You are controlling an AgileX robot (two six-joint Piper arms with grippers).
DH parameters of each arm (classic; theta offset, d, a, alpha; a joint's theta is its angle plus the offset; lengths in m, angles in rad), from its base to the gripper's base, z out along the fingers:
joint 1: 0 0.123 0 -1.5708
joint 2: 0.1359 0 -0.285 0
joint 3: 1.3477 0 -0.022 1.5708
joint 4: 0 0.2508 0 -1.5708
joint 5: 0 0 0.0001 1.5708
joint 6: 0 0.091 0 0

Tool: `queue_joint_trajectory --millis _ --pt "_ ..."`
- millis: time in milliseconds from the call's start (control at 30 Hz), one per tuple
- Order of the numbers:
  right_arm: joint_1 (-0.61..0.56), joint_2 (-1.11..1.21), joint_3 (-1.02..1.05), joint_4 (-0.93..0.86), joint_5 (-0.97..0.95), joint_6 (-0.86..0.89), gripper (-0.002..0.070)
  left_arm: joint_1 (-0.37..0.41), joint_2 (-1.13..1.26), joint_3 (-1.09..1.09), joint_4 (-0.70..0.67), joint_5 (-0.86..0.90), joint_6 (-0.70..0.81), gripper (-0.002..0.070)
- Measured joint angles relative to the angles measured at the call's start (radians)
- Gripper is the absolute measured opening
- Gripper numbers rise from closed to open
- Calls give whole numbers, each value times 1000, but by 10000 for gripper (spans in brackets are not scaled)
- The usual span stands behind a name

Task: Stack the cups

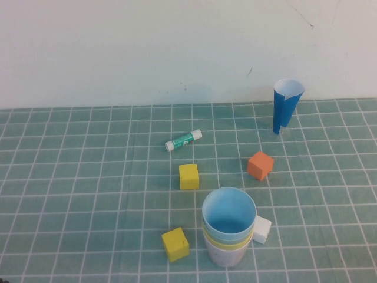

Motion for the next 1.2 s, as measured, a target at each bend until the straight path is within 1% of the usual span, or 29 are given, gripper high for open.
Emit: queue_joint_trajectory --millis 133,200,233,300,433,533,567,667,767,833,1067,1200 --pt "0 0 0 0 0 0 -1 10 -11 12 19 -4 3 -2" --pt "0 0 0 0 0 0 -1 42 -31 34 31 -22 27 -2" --pt "0 0 0 0 0 0 -1 72 -46 48 34 -47 43 -2" --pt "0 0 0 0 0 -4 -1 145 -81 84 32 -119 60 -2" --pt "0 0 0 0 0 -4 -1 352 -168 189 8 -305 71 -2" --pt "0 0 0 0 0 -4 -1 510 -176 275 -27 -375 83 -2" --pt "0 0 0 0 0 -4 -1 554 -178 301 -47 -382 90 -2" --pt "0 0 0 0 0 -4 -1 636 -178 364 -88 -398 151 -2" --pt "0 0 0 0 0 -4 -1 660 -178 411 -108 -418 234 -2" --pt "0 0 0 0 0 -4 -1 661 -178 437 -115 -430 261 -2" --pt "0 0 0 0 0 -4 -1 659 -178 444 -151 -445 284 -2" --pt "0 0 0 0 0 -4 -1 627 -178 444 -161 -445 289 -2"
